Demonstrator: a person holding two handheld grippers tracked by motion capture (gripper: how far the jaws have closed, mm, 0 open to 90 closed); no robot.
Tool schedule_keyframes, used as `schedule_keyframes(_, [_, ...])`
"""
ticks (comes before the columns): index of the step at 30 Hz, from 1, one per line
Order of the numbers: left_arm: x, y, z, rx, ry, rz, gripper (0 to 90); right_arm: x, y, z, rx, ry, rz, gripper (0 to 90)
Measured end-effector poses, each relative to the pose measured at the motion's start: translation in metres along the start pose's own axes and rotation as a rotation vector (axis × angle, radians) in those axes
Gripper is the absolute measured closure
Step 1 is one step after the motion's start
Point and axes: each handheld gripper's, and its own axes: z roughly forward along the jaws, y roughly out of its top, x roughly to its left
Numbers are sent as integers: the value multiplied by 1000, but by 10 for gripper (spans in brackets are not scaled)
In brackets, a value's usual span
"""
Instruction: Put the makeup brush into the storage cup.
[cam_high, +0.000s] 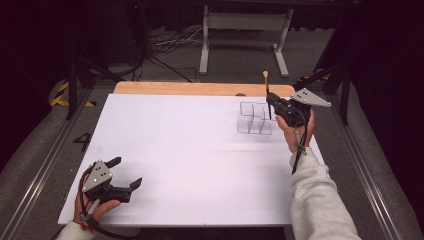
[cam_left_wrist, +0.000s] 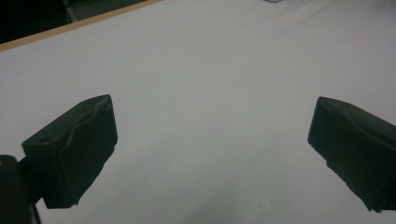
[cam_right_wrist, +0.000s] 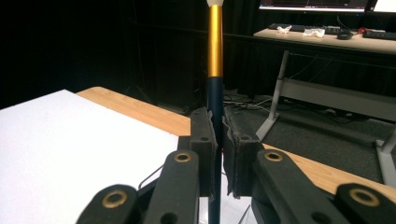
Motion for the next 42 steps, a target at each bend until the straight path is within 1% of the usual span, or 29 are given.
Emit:
schedule_keyframes(2, [0, 0, 0, -1, -1, -3, 22, -1, -2, 3, 0, -8, 4, 834])
schedule_keyframes(3, [1, 0, 0, -1, -2, -3, 22, -2, -3, 5, -2, -21, 10, 834])
schedule_keyframes(4, [1, 0, 0, -2, -2, -4, 22, -2, -3, 5, -2, -21, 10, 834])
schedule_keyframes(8, [0, 0, 0, -5, -5, -3, 22, -5, -1, 9, -29, -40, 45, 834])
schedule_keyframes(10, [1, 0, 0, -7, -7, -5, 22, -4, 2, 10, -46, -54, 38, 834])
schedule_keyframes(12, [1, 0, 0, -6, -9, -6, 25, -2, 3, 12, -54, -68, 25, 834])
schedule_keyframes(14, [1, 0, 0, -6, -10, -7, 25, -1, 3, 14, -59, -78, 23, 834])
schedule_keyframes(17, [1, 0, 0, -6, -13, -7, 25, 0, 3, 16, -63, -77, 30, 834])
schedule_keyframes(20, [1, 0, 0, -8, -15, -7, 24, 1, 5, 21, -73, -91, 28, 834])
schedule_keyframes(22, [1, 0, 0, -9, -14, -8, 24, 2, 5, 23, -78, -90, 29, 834])
schedule_keyframes(24, [1, -1, 0, -10, -16, -12, 24, 2, 5, 26, -91, -87, 42, 834])
schedule_keyframes(25, [2, -1, 0, -9, -15, -12, 24, 2, 5, 27, -95, -85, 41, 833])
schedule_keyframes(27, [2, -1, 0, -9, -19, -10, 24, 4, 4, 29, -90, -99, 26, 833])
schedule_keyframes(28, [2, -1, 1, -9, -20, -10, 24, 4, 2, 31, -90, -101, 26, 834])
schedule_keyframes(32, [2, -1, 0, -6, -21, -11, 24, 4, -3, 37, -100, -93, 47, 833])
schedule_keyframes(36, [2, -2, 0, -6, -22, -13, 23, 3, -8, 40, -101, -100, 56, 833])
schedule_keyframes(38, [2, -2, 1, -5, -23, -12, 23, 2, -10, 41, -107, -108, 69, 833])
schedule_keyframes(40, [2, -2, 1, -6, -23, -13, 23, 1, -13, 42, -109, -103, 81, 833])
schedule_keyframes(42, [2, -2, 0, -7, -24, -13, 23, 1, -15, 43, -106, -107, 82, 833])
